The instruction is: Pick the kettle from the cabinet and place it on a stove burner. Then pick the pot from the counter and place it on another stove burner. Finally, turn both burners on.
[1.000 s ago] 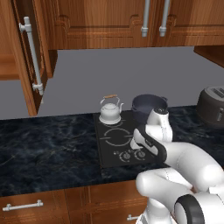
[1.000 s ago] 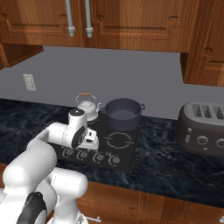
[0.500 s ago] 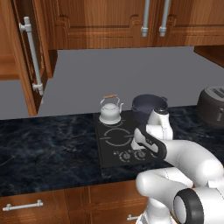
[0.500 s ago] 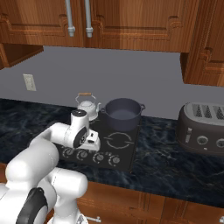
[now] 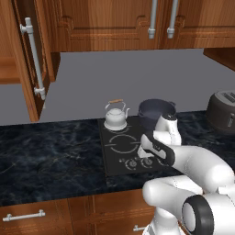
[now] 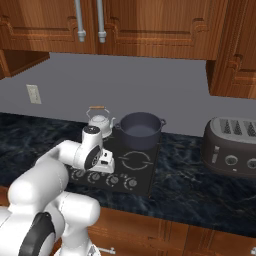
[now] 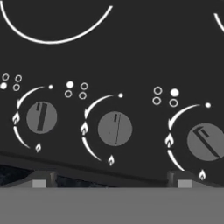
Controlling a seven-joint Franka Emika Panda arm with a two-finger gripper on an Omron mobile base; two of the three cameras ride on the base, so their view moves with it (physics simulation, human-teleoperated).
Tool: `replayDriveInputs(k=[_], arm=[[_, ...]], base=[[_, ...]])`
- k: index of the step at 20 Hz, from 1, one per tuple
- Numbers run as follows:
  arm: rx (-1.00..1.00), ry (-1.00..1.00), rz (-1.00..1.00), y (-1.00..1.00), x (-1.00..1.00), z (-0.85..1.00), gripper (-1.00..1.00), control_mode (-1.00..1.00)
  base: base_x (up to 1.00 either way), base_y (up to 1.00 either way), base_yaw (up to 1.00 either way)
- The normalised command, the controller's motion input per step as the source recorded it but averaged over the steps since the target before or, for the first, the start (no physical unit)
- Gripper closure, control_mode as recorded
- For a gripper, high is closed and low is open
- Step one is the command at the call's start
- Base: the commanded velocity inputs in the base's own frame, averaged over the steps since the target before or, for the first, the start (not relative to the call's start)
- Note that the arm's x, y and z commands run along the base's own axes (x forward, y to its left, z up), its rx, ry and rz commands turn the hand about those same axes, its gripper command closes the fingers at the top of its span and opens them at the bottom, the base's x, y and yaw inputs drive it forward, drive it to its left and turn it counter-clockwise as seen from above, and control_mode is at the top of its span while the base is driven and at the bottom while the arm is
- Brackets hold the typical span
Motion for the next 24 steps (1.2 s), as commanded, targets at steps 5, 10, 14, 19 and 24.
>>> replayDriveInputs(k=[5,10,14,19,24], arm=[[0.00,-0.04,0.00,0.11,-0.07,-0.46,-1.00,-1.00],[0.00,-0.04,0.00,0.03,-0.09,-0.19,-1.00,-1.00],[0.00,0.00,0.00,0.00,-0.02,0.00,-1.00,-1.00],[0.00,0.00,0.00,0.00,-0.01,0.00,-1.00,-1.00],[0.00,0.00,0.00,0.00,0.00,0.00,-1.00,-1.00]], base=[[0.00,0.00,0.00],[0.00,0.00,0.00],[0.00,0.00,0.00],[0.00,0.00,0.00],[0.00,0.00,0.00]])
